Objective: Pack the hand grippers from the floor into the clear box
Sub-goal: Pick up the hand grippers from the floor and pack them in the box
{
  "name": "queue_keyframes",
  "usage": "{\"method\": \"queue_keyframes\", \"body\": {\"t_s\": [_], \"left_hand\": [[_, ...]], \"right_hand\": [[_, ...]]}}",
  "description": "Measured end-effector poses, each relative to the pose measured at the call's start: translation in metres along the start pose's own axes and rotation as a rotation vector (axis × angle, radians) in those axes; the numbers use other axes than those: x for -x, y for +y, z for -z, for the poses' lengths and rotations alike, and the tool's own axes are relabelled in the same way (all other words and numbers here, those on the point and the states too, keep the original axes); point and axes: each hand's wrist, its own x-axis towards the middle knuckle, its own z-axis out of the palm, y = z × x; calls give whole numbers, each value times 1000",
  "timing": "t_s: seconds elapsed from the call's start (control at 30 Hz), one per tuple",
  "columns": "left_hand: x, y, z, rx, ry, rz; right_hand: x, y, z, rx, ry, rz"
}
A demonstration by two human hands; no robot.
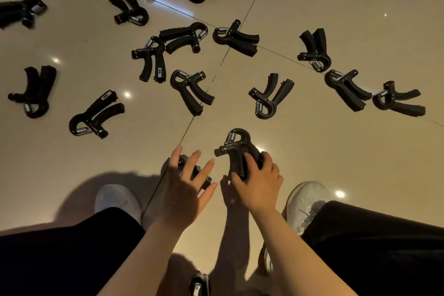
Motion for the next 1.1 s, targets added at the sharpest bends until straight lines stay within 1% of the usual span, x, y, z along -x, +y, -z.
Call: {"method": "queue_keyframes", "body": {"t_s": [0.07, 0.13, 0.2, 0.27, 0.37, 0.47, 0.57, 0.7, 0.77, 0.83, 0.9, 0.93, 1.0, 1.07, 1.1], "left_hand": [[-5, 2, 4, 104, -13, 22], [-10, 2, 11, 183, -56, 66], [-15, 3, 22, 173, -97, 129], [-17, 6, 33, 179, -92, 193], [-10, 11, 43, 177, -71, 233], [2, 13, 44, 187, -158, 270], [14, 8, 43, 82, -184, 199], [21, 0, 35, -185, -176, 105], [16, -5, 31, -257, -186, 92], [3, -11, 30, -247, -197, 125], [-13, -14, 30, -213, -198, 152], [-21, -15, 30, -182, -195, 156], [-31, -16, 29, -31, -168, 195], [-39, -12, 30, 109, -148, 239], [-42, -9, 32, 137, -136, 232]], "right_hand": [[-11, -11, 23, -29, 45, 27], [-21, -20, 48, -38, 53, 67], [-25, -28, 74, 31, 49, 143], [-23, -32, 95, 128, 45, 212], [-9, -30, 107, 238, 44, 295], [6, -19, 95, 261, 27, 296], [14, -12, 78, 262, 14, 287], [14, -6, 56, 245, 108, 341], [9, -7, 51, 178, 168, 340], [2, -9, 50, 54, 205, 276], [-5, -12, 50, -116, 169, 163], [-9, -13, 51, -201, 134, 107], [-18, -15, 57, -340, 106, 31], [-26, -19, 67, -426, 99, -10], [-29, -21, 72, -442, 96, -30]]}}
